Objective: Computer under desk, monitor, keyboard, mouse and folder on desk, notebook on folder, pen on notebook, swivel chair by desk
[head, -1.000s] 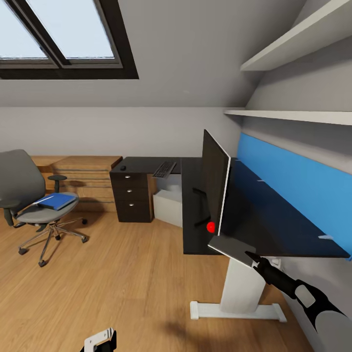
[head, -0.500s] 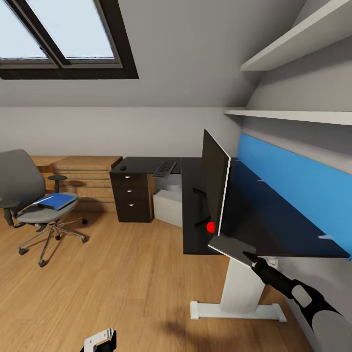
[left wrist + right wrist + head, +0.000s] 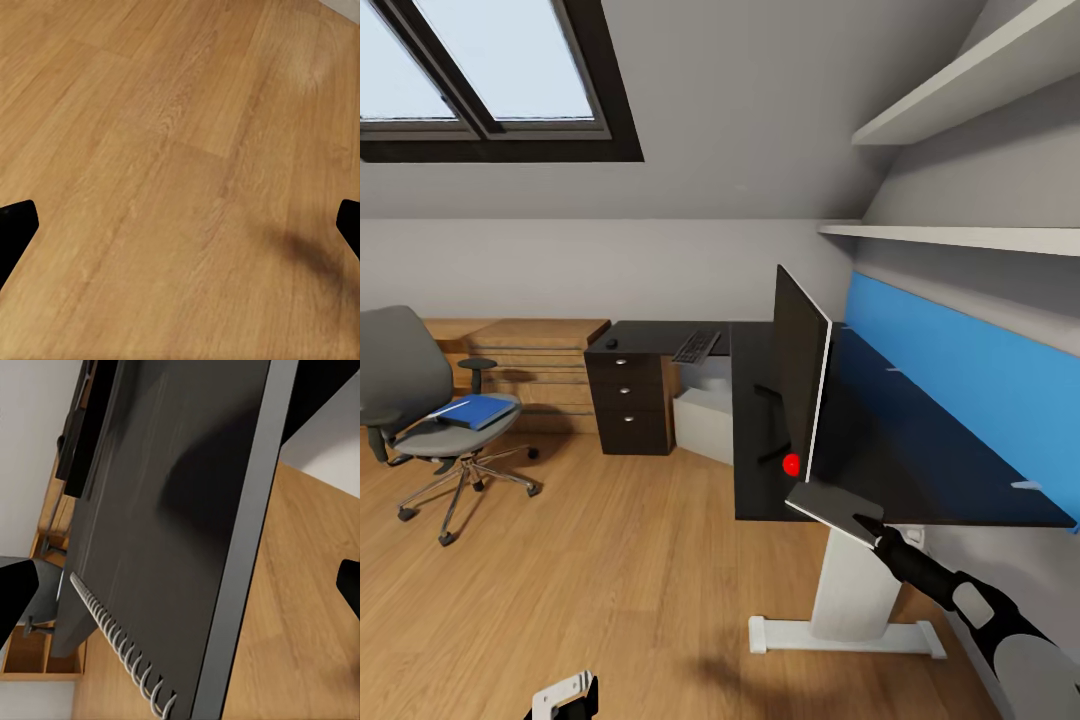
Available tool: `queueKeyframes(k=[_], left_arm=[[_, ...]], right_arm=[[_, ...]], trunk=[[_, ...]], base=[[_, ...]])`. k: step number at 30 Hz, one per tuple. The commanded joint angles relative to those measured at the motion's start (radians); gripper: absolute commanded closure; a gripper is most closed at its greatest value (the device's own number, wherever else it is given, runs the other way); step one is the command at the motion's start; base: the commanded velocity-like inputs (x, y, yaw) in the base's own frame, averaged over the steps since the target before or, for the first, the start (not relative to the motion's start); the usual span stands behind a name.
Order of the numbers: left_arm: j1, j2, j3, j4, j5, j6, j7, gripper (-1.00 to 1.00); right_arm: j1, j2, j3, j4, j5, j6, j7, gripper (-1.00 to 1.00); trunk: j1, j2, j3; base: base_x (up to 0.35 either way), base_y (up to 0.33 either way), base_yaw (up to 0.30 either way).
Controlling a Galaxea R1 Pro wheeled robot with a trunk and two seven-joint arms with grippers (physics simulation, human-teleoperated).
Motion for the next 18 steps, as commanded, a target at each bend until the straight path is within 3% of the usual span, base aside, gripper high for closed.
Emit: queueKeyframes(k=[1,11,12,18], left_arm=[[-0.001,0.000,0.000,0.001,0.006,-0.003,0.000,-1.00],[-0.001,0.000,0.000,0.001,0.006,-0.003,0.000,-1.00],[-0.001,0.000,0.000,0.001,0.006,-0.003,0.000,-1.00],[-0.001,0.000,-0.001,0.001,0.006,-0.003,0.000,-1.00]], right_arm=[[-0.001,0.000,-0.002,0.000,-0.006,0.008,0.001,-1.00],[-0.001,0.000,-0.002,0.000,-0.006,0.008,0.001,-1.00],[-0.001,0.000,-0.002,0.000,-0.006,0.008,0.001,1.00],[-0.001,0.000,0.001,0.000,-0.006,0.008,0.001,1.00]], trunk=[[0.000,-0.001,-0.001],[0.000,-0.001,-0.001],[0.000,-0.001,-0.001],[0.000,-0.001,-0.001]], base=[[0.000,0.000,0.000],[0.000,0.000,0.000],[0.000,0.000,0.000],[0.000,0.000,0.000]])
